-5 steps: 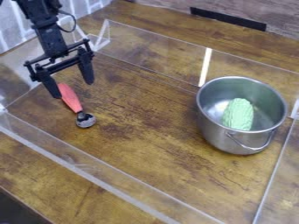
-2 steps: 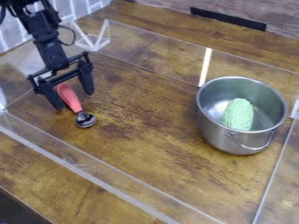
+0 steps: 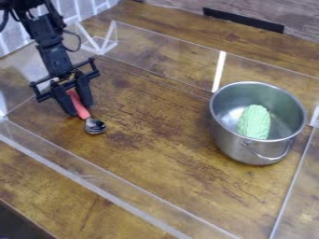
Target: Move the orange spoon to the right
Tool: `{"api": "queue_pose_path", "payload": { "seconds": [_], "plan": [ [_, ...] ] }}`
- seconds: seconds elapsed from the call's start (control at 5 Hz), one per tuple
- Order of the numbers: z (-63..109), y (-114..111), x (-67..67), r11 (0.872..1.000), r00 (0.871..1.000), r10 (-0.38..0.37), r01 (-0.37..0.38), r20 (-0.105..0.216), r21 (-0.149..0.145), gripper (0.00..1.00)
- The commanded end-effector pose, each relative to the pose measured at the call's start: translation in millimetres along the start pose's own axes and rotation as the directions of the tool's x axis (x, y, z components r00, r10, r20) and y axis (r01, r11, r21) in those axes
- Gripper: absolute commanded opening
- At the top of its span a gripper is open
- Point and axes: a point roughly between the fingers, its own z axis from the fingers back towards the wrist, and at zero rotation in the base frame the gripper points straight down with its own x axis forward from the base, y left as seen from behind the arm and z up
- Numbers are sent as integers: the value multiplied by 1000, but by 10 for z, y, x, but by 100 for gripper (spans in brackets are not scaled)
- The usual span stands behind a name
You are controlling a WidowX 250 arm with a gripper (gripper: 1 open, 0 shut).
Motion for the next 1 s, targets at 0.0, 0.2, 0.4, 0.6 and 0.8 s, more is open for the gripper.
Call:
{"api": "queue_pose_path", "payload": {
  "seconds": [0.0,0.2,0.4,0.6,0.8],
  "plan": [
    [235,-46,96,998,998,21,-17,57,-62,0],
    [269,-79,164,996,997,40,-34,65,-82,0],
    [294,-96,206,993,995,74,-66,72,-96,0],
    [280,-93,224,991,992,100,-92,79,-99,0],
    [268,-87,219,988,988,128,-119,85,-99,0]
  ]
}}
